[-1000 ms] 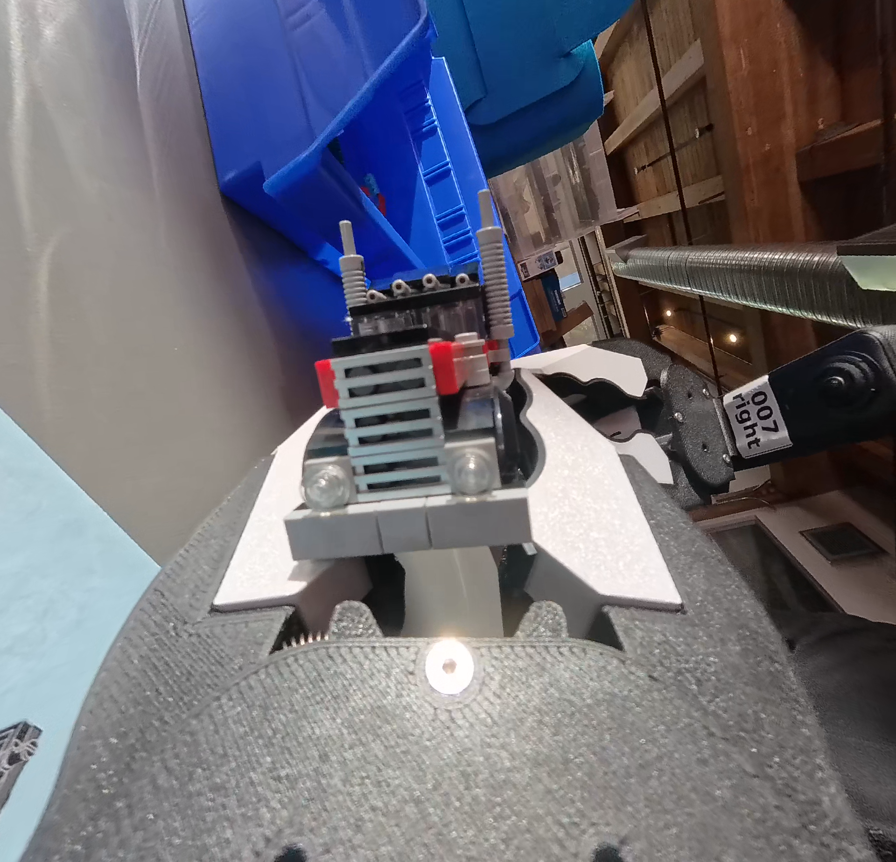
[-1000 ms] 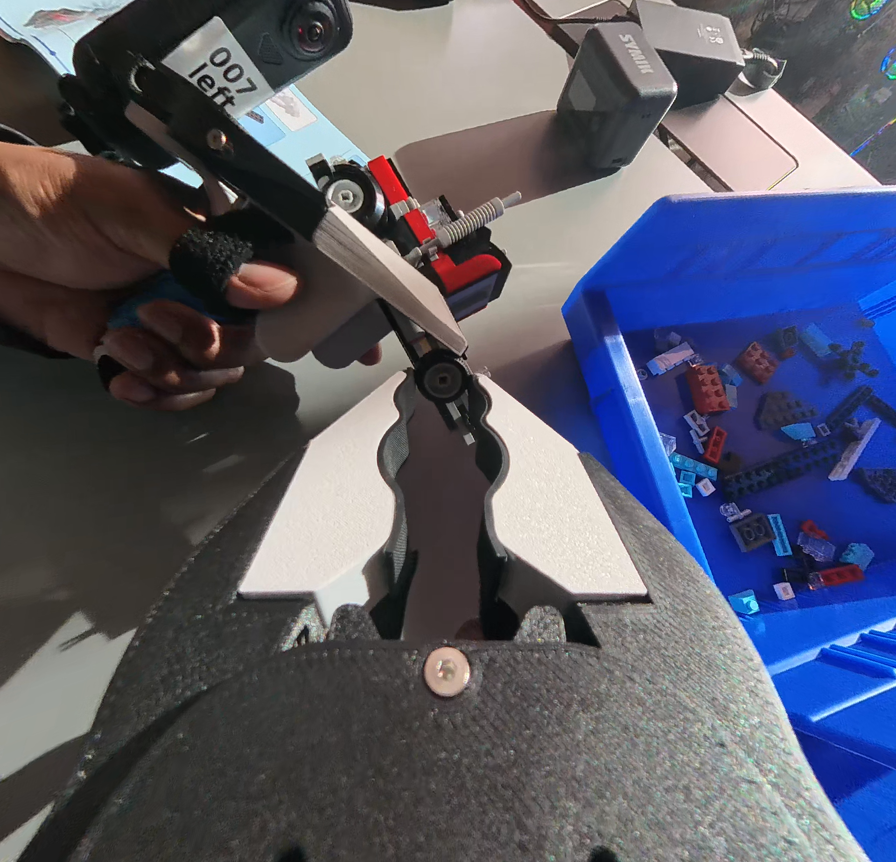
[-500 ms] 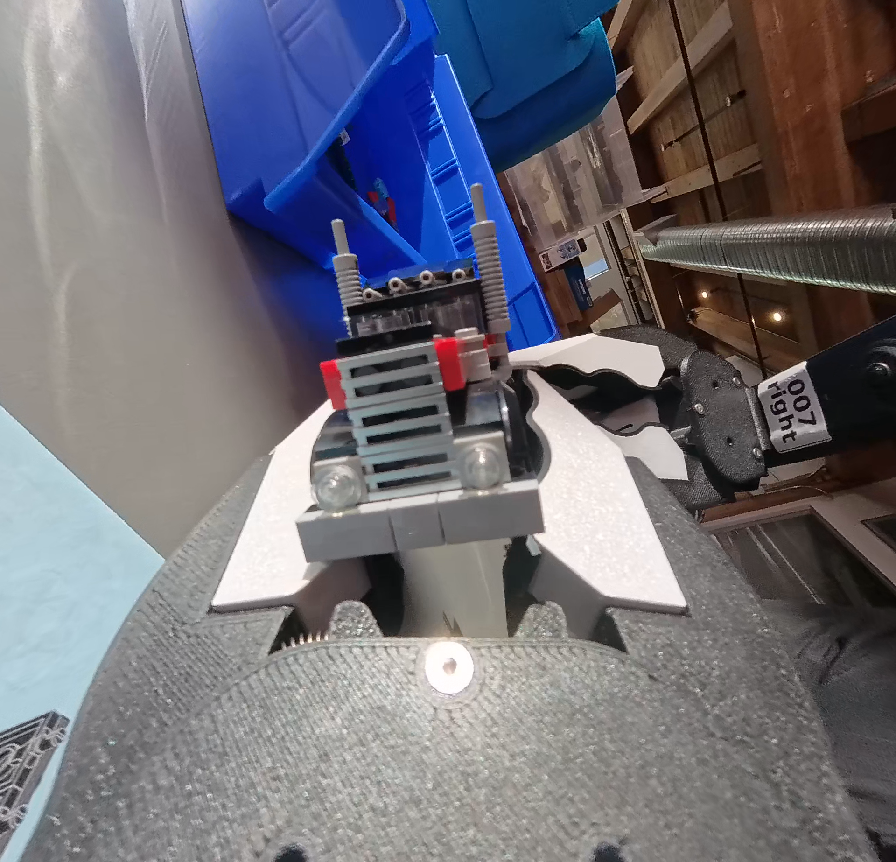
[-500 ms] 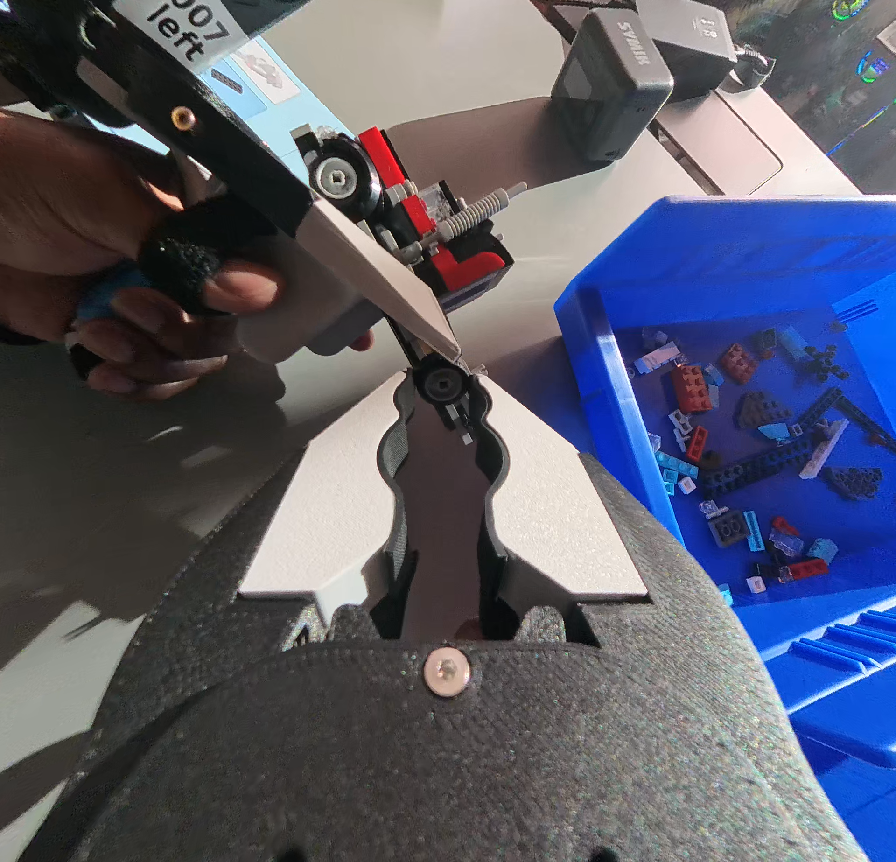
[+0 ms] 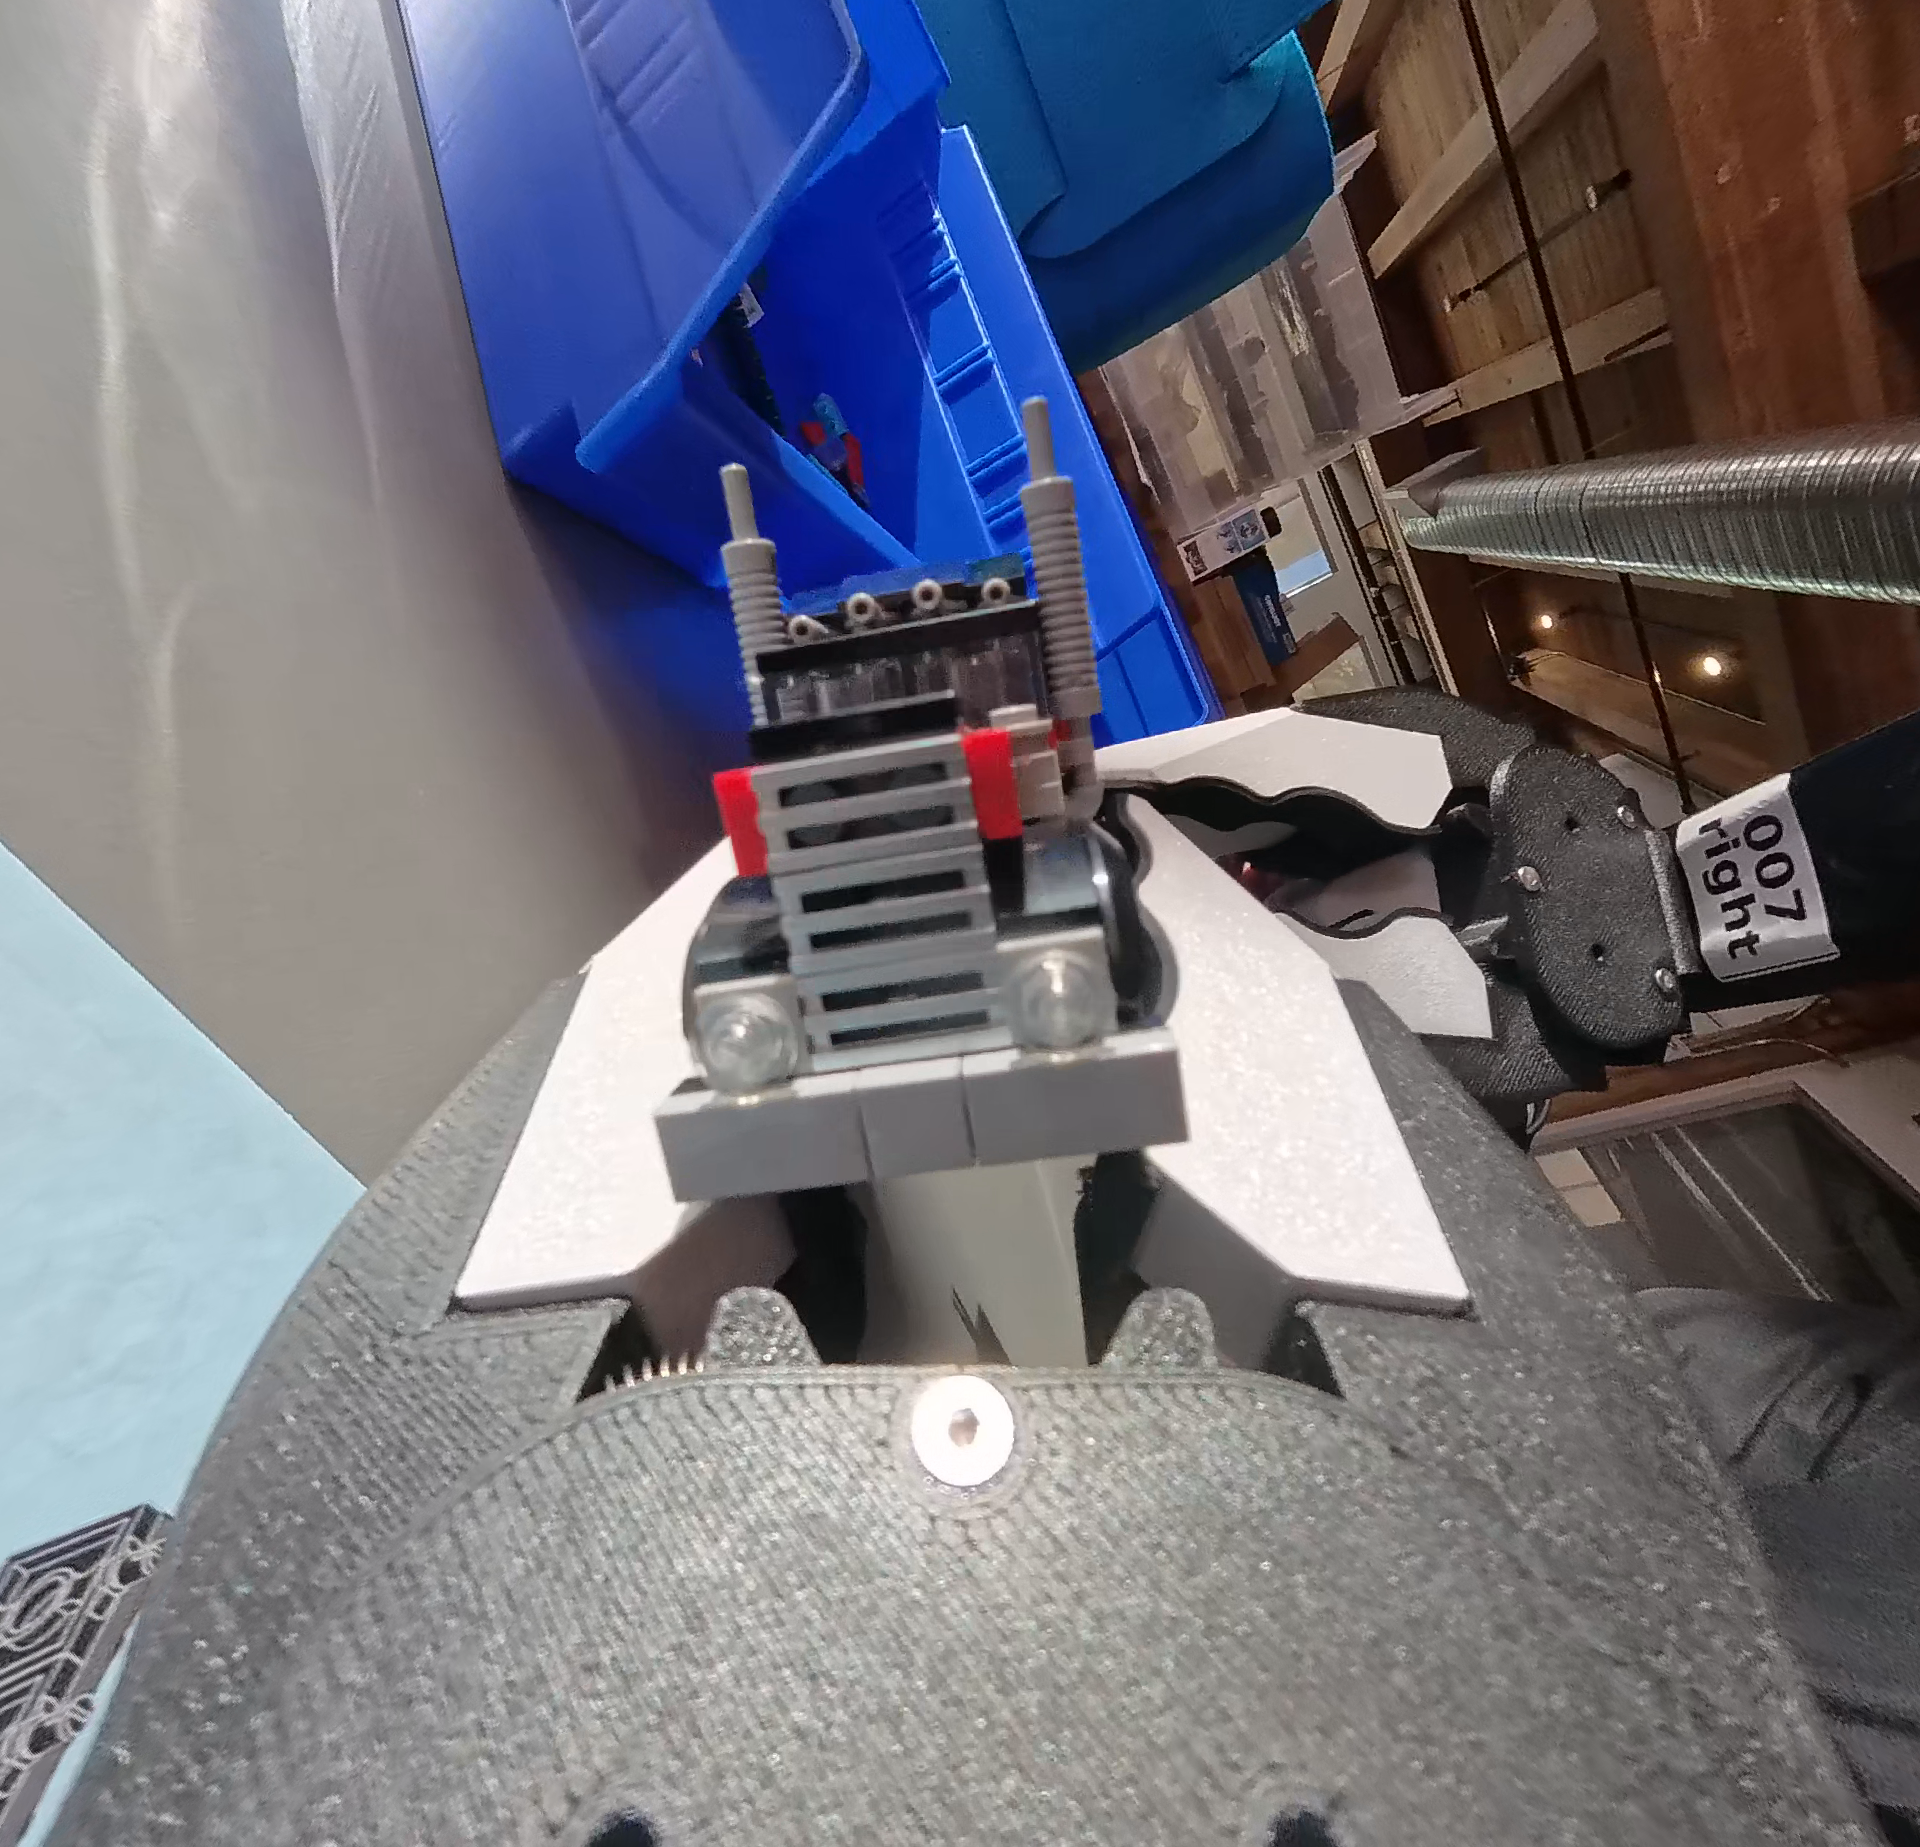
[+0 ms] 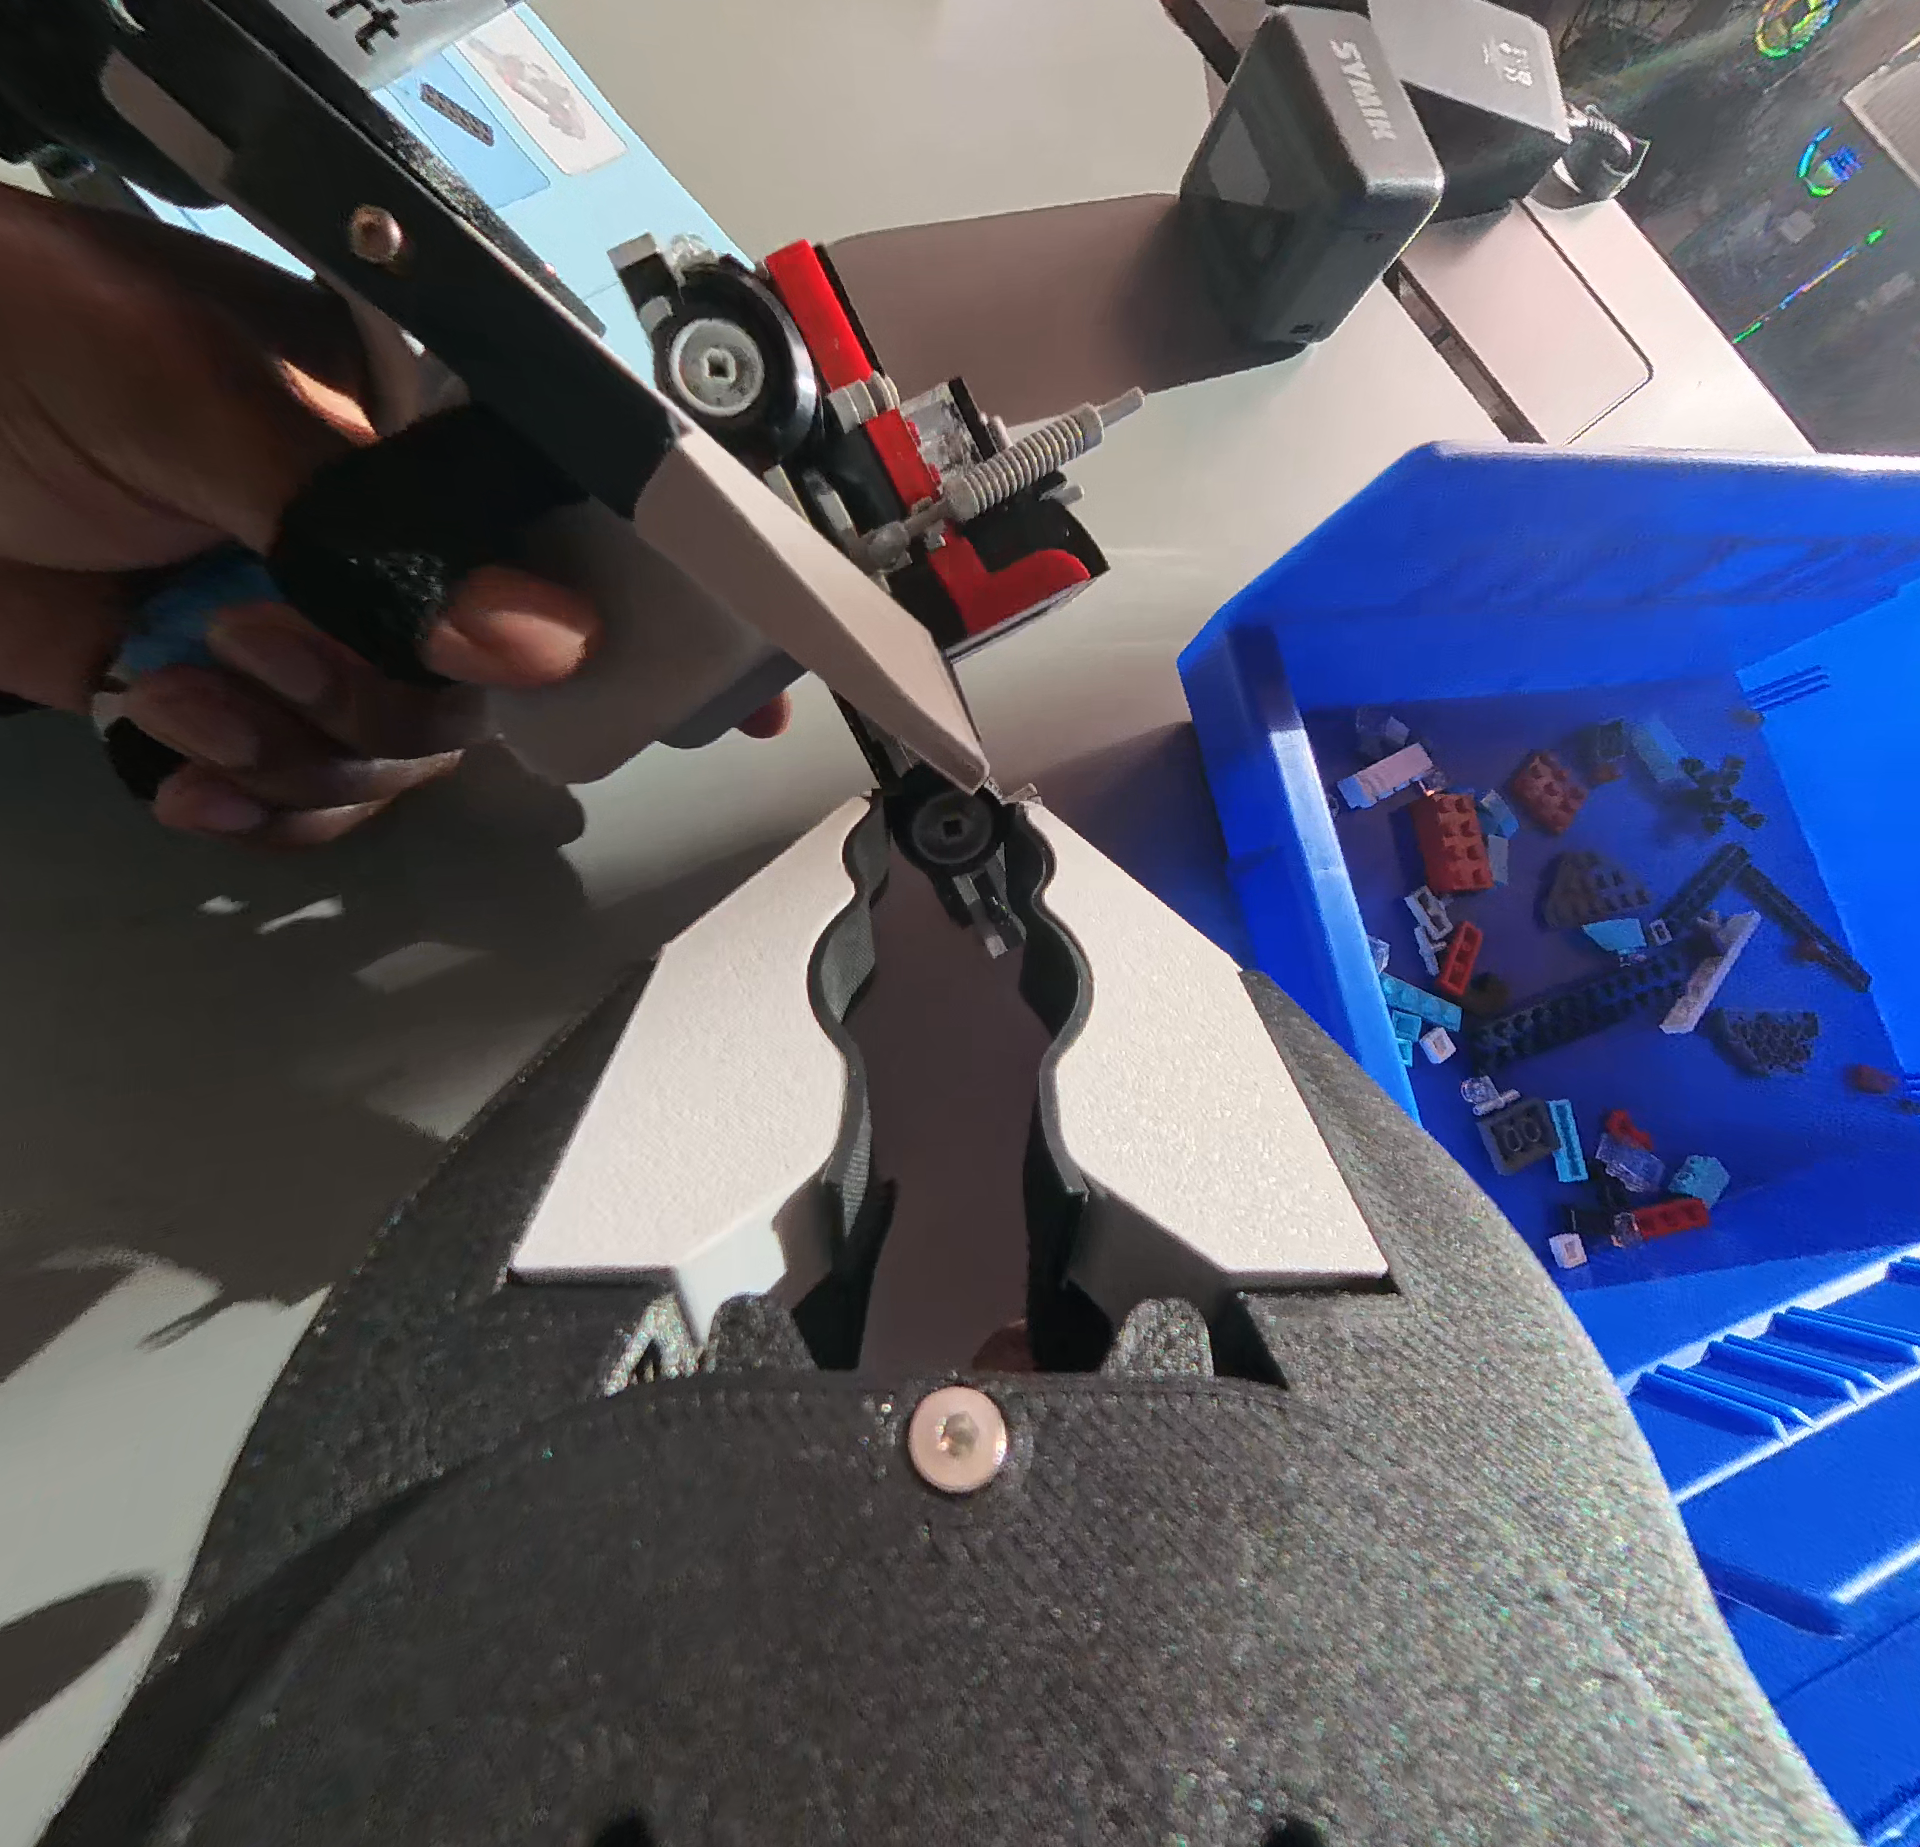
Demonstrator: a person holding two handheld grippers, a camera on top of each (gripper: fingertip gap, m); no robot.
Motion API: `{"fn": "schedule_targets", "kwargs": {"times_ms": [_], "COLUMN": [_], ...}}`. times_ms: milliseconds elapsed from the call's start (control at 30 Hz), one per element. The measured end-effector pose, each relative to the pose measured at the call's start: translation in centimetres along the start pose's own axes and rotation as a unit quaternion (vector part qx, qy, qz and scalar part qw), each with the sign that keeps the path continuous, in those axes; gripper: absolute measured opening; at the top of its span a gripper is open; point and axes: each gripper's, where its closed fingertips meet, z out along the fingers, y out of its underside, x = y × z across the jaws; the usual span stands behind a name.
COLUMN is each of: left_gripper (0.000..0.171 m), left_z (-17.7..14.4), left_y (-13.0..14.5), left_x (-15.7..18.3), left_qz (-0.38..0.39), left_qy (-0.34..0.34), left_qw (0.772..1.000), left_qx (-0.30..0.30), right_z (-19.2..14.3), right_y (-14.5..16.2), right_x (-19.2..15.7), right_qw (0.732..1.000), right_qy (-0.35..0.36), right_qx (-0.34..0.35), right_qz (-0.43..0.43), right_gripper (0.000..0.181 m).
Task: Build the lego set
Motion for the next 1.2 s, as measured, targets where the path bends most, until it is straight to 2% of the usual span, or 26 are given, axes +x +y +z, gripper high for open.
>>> {"fn": "schedule_targets", "kwargs": {"times_ms": [367,833,1200], "left_gripper": [0.053,0.055,0.054], "left_z": [-0.13,-0.42,-0.36], "left_y": [0.05,-0.55,-0.44], "left_x": [0.05,-0.26,-0.37], "left_qz": [-0.004,-0.048,-0.046], "left_qy": [0.005,0.021,0.015], "left_qw": [1.000,0.999,0.999], "left_qx": [-0.002,0.010,0.008], "right_z": [0.13,-0.44,0.06], "right_y": [-0.27,-0.64,-0.78], "right_x": [-0.12,0.12,-0.09], "right_qw": [1.000,0.997,0.997], "right_qy": [0.006,0.010,0.013], "right_qx": [0.009,0.076,0.081], "right_qz": [-0.004,0.020,0.012], "right_gripper": [0.026,0.025,0.025]}}
